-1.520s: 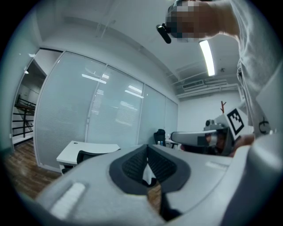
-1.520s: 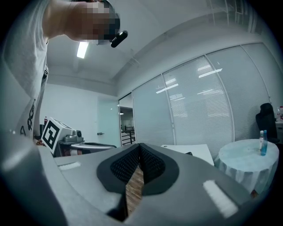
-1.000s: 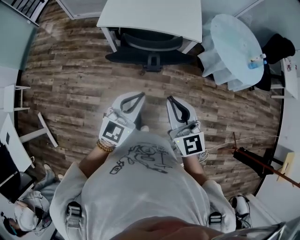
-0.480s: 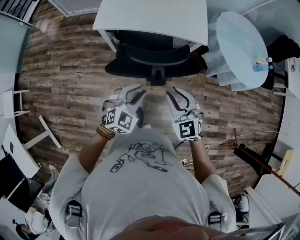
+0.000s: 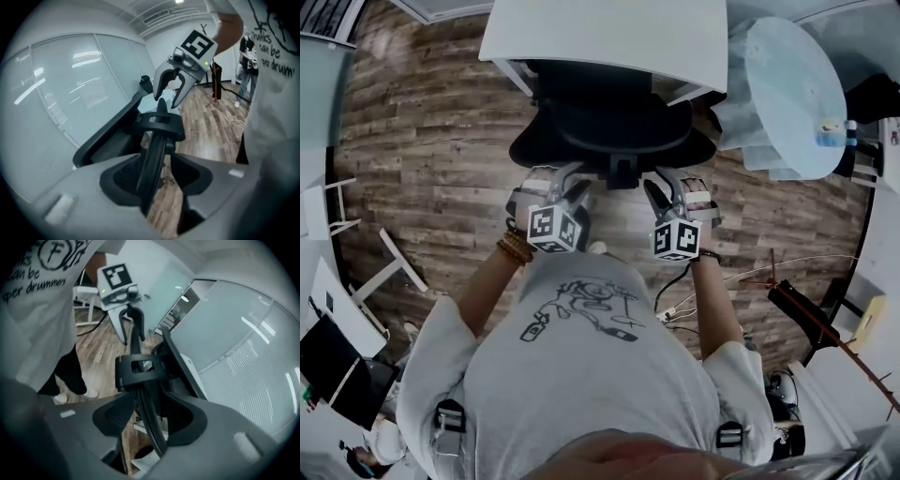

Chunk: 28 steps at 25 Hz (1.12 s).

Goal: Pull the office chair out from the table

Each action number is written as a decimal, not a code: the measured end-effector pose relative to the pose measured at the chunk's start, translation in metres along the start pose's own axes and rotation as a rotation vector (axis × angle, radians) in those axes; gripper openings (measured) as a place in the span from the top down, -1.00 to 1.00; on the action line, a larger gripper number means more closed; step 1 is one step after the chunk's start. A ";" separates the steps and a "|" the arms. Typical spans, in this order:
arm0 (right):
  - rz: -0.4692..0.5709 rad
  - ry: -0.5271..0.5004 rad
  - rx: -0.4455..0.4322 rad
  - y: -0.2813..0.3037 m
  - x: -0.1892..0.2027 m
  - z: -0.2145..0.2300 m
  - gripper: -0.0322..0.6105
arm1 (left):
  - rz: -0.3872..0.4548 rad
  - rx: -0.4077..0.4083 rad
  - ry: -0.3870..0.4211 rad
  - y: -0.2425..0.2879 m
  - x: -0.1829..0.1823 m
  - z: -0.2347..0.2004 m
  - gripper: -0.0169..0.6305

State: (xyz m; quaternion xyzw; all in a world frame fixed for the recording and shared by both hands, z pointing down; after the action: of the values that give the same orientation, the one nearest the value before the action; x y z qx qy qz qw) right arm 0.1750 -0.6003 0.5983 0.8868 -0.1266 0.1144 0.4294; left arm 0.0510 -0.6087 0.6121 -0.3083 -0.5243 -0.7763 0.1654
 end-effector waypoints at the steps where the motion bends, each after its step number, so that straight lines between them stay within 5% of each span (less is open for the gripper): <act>1: -0.026 -0.047 -0.024 0.010 0.006 -0.003 0.28 | -0.016 0.004 0.013 0.005 0.005 -0.003 0.32; 7: -0.095 -0.137 -0.101 0.049 0.033 -0.009 0.27 | -0.076 0.016 0.082 0.026 0.027 -0.015 0.39; 9: -0.093 -0.134 -0.120 0.053 0.037 -0.011 0.48 | -0.090 0.033 0.122 0.031 0.029 -0.014 0.48; 12: -0.084 -0.116 -0.143 0.055 0.037 -0.014 0.54 | -0.104 0.060 0.169 0.033 0.032 -0.009 0.60; 28: -0.042 -0.080 -0.167 0.035 0.014 -0.049 0.58 | -0.229 0.053 0.161 0.013 0.054 0.016 0.63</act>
State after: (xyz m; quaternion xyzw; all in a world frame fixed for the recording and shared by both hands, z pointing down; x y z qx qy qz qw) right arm 0.1722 -0.5844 0.6578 0.8543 -0.1343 0.0588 0.4987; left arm 0.0230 -0.5959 0.6608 -0.1788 -0.5616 -0.7981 0.1255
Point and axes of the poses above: the fingertips, and each gripper's own axes: y forward along the fingers, z to its right, x out of its underside, the point moved 1 cm from there along -y, backward along the fingers, and after that the axes turned 11 degrees about -y, right-handed, at the moved point
